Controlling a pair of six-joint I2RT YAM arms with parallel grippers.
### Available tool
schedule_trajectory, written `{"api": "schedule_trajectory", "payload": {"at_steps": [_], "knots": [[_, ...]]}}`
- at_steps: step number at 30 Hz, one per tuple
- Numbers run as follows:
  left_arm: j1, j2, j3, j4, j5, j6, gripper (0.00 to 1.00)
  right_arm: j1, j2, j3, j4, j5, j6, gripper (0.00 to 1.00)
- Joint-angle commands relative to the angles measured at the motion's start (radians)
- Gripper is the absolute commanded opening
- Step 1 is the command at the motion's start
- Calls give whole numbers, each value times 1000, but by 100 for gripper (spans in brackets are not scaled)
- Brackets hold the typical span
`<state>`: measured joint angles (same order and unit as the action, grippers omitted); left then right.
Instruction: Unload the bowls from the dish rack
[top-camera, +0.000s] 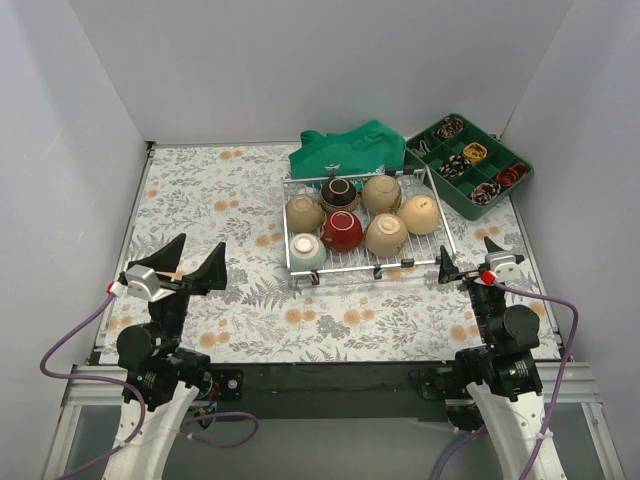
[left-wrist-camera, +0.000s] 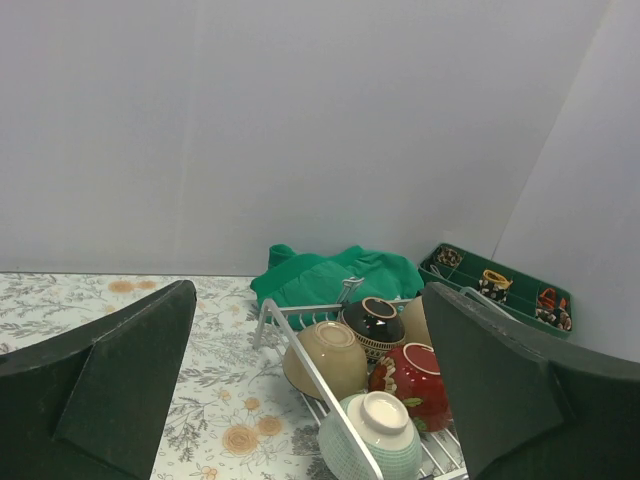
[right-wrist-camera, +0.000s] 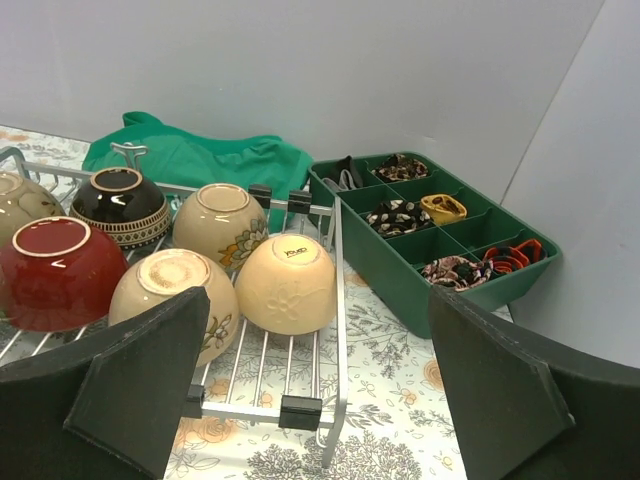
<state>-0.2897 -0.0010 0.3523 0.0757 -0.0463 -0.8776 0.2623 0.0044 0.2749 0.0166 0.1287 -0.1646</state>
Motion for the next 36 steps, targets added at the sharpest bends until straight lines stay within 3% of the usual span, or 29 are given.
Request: {"api": "schedule_trajectory", "payload": {"at_steps": [1,6,10,16,22,28,31,36], "knots": [[9,-39,-3,6,-12,8,98,0,-201,40,26,-32,-9,99],[11,-4,14,-16,-82,-41,98,0,-190,29,37,-43,2,99],[9,116,66,-108,-138,-98,98,0,-114,70,23,-73,39,99],[9,401,204,-260,-98,-178,98,0,109,167,-15,-147,115,98],[11,599,274,-366,-52,-221,98,0,422,418,-243,-182,106,99],[11,619,258,-396,-46,-202,98,2,725,636,-431,-190,106,99],[3,593,251,-401,-59,-202,98,2,820,702,-471,-309,82,99],[-23,566,247,-406,-82,-199,98,20,1003,839,-590,-227,96,99]]}}
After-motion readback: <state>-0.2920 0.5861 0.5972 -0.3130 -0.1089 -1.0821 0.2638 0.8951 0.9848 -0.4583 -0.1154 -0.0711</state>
